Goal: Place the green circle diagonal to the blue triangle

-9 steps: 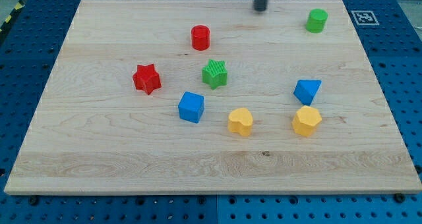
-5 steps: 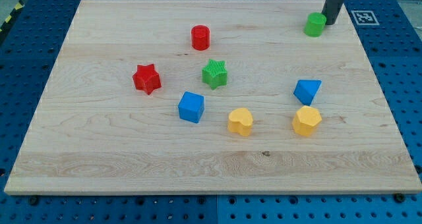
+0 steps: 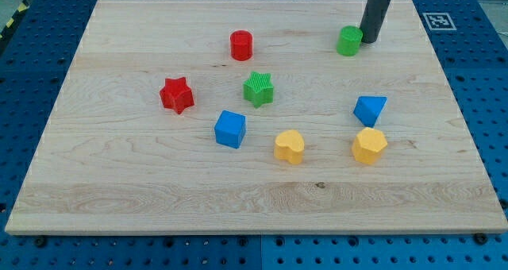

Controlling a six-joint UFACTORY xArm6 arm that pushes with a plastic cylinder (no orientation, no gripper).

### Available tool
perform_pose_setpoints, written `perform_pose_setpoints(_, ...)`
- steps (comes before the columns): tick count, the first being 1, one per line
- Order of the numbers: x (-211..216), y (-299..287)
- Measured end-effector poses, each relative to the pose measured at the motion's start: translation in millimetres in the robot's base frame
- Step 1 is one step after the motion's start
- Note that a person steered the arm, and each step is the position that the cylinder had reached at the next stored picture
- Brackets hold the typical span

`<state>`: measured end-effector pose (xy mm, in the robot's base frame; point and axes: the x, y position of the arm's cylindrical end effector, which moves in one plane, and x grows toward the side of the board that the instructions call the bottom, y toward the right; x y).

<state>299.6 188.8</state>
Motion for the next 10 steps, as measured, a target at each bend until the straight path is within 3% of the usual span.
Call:
perform_pose_setpoints(4,2.1,-1.8)
perform_pose_setpoints(7,28.3,-45.3)
perform_pose_setpoints(10,4.0,-70.4)
